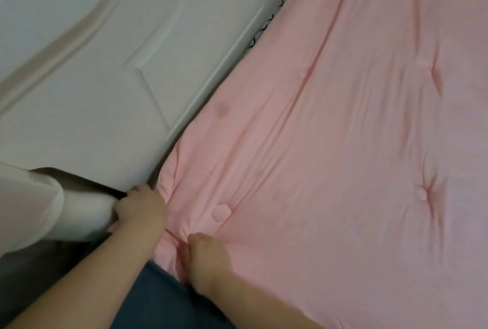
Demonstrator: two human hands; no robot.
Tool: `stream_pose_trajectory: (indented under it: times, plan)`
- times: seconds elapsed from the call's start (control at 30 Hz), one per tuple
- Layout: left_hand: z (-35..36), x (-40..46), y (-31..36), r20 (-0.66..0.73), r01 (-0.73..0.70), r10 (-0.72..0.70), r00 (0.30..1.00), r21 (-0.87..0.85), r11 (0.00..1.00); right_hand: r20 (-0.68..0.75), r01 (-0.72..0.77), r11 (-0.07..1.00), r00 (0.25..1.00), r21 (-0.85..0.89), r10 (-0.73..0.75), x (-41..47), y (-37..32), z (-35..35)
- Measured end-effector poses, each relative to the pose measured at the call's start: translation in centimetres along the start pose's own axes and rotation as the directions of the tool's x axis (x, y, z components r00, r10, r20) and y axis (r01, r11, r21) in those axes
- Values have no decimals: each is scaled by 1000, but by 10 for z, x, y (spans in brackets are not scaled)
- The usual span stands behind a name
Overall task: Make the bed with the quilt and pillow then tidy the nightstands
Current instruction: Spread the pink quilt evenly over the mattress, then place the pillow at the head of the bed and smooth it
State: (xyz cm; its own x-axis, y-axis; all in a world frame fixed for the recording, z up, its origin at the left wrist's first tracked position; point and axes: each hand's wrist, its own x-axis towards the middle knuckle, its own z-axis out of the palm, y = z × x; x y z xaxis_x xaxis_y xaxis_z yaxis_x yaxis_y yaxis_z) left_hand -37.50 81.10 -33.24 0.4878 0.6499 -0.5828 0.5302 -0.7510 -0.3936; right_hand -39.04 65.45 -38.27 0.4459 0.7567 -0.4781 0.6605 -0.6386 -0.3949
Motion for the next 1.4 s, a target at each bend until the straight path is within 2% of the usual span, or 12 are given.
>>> stream_pose_trajectory:
  times: [0.1,0.2,0.27,0.33,0.43,0.57,0.7,0.83,0.97,1.07,1.13,1.4]
  plan:
    - [13,-4,7,-46,26,-28,999,-44,999,-71,-101,980,991,169,114,14,4,8]
    - [12,-11,12,-321,-95,127,939,114,989,-222,92,941,975,326,-18,-1,9,6]
    - [13,-14,21,-366,-193,256,895,201,960,-191,154,929,977,336,-93,-15,24,7]
    - [19,-16,25,-235,-190,205,950,86,978,-143,242,932,967,271,-210,-29,46,10]
    - [35,-13,27,90,-15,19,996,-47,999,-208,249,899,961,360,-183,-46,61,17]
    - [34,-19,35,289,-43,11,957,105,994,38,184,829,970,528,-240,-49,43,29]
    - [19,-34,45,387,-141,53,921,203,969,245,-72,774,963,629,-109,-38,36,16]
    - [15,-57,40,85,-203,199,976,35,979,349,-251,634,936,731,-32,-55,22,-6]
    - [3,-100,13,-348,-411,315,883,-249,877,311,-249,621,950,743,8,-74,10,-20]
    - [6,-137,-19,-578,-422,157,801,-358,833,244,-255,618,964,744,104,-89,-4,-28]
    - [21,-162,-45,-599,-369,25,800,-460,808,195,-249,632,968,734,156,-103,-13,-30]
    - [124,-229,-144,-184,101,-333,925,-724,682,240,-290,451,956,844,167,-122,-57,-39]
